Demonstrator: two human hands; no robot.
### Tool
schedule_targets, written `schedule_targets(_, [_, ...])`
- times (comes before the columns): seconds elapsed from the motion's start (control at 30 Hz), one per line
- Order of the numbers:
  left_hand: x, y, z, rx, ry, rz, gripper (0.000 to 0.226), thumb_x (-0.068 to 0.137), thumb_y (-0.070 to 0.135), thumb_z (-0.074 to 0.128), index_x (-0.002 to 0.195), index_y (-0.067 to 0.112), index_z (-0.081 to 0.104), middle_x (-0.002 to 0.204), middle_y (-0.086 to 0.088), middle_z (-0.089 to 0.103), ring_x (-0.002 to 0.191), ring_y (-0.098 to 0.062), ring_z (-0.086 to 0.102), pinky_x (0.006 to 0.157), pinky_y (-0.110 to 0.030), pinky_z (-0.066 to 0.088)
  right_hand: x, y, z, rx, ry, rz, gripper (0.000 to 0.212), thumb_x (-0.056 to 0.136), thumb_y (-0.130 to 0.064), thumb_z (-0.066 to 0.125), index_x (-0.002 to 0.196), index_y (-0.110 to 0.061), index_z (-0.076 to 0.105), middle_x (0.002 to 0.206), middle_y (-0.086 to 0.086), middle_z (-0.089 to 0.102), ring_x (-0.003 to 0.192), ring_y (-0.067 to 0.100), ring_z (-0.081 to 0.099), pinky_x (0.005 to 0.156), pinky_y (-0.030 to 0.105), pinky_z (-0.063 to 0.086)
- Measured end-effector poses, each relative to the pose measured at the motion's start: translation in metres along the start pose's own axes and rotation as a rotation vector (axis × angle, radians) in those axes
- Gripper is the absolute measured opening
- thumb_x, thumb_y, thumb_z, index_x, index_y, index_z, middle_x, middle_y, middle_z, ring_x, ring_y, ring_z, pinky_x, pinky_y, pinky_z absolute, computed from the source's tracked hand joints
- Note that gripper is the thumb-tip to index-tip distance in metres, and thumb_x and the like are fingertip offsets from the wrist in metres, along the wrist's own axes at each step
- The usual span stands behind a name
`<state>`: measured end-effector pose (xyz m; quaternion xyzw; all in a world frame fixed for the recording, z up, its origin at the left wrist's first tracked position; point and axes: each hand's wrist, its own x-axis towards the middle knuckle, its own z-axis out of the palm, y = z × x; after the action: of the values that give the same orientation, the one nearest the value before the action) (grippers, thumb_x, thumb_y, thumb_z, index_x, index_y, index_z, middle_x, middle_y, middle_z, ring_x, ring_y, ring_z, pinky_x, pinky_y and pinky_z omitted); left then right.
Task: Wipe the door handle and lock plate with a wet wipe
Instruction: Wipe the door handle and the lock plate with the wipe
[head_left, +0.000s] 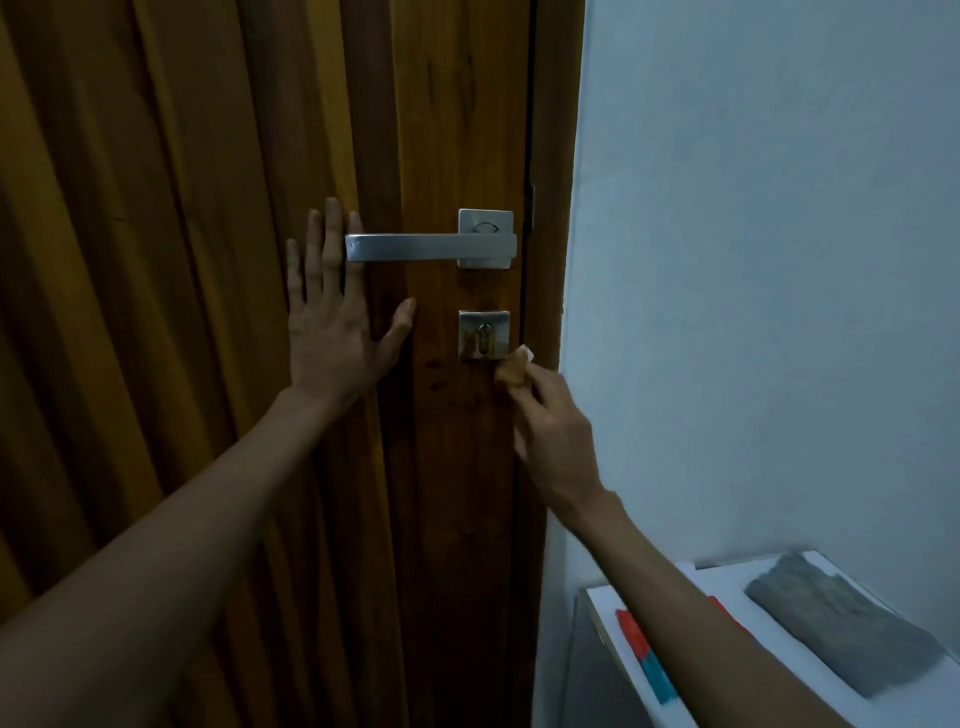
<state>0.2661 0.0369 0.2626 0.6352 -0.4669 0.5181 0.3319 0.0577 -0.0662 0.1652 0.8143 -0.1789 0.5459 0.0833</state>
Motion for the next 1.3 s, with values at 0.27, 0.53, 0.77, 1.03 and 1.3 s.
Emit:
schedule_targets(0.27, [0.0,0.003,-0.02,-0.073,-0.112,-0.018,0.085,0.098,0.056,0.043,0.157,0.005,0.009,0.165,-0.017,0.006,0.153,-0.03,0.002,0.124,-0.052,0.009,0.034,-0.011,-0.024,0.353,-0.011,0.327,0.019,0.086,-0.004,0.067,0.097,-0.016,0.076,0.097,-0.004,0.073,0.089,0.007,0.067,0.082,0.024,0.057])
schedule_targets(0.53, [-0.029,0.039,-0.057,-0.205,-0.202,-0.083,0.051,0.093,0.03,0.06,0.136,0.006,0.048,0.14,-0.019,0.047,0.132,-0.033,0.043,0.111,-0.045,0.036,0.053,-0.042,-0.055,0.817,-0.217,0.761,0.013,0.085,0.0,0.068,0.095,-0.008,0.072,0.09,-0.002,0.069,0.092,0.01,0.065,0.083,0.018,0.054])
schedule_targets(0.77, [-0.019,0.068,-0.08,-0.937,-0.751,-0.549,0.039,0.099,0.018,0.055,0.137,0.015,0.054,0.141,-0.008,0.053,0.124,-0.021,0.055,0.103,-0.04,0.05,0.065,-0.052,-0.081,1.059,-0.509,0.827,0.019,0.09,0.005,0.059,0.091,-0.012,0.069,0.098,0.007,0.071,0.097,0.018,0.069,0.084,0.026,0.058])
schedule_targets(1.03, [-0.005,0.073,-0.093,-1.178,-0.792,-0.841,0.012,0.092,0.005,0.061,0.09,0.014,0.067,0.103,-0.005,0.067,0.091,-0.015,0.067,0.074,-0.024,0.06,0.062,-0.054,-0.085,0.723,-0.307,0.713,0.024,0.092,-0.013,0.065,0.115,-0.01,0.061,0.111,0.0,0.065,0.108,0.016,0.061,0.083,0.025,0.055])
schedule_targets(1.3, [-0.008,0.076,-0.085,-1.197,-0.725,-0.868,0.011,0.093,0.007,0.062,0.091,0.016,0.068,0.1,-0.004,0.069,0.089,-0.014,0.069,0.07,-0.021,0.06,0.033,-0.064,-0.076,0.262,-0.197,0.061,0.046,0.097,-0.019,0.058,0.142,-0.015,0.049,0.146,0.004,0.05,0.13,0.017,0.052,0.108,0.025,0.038])
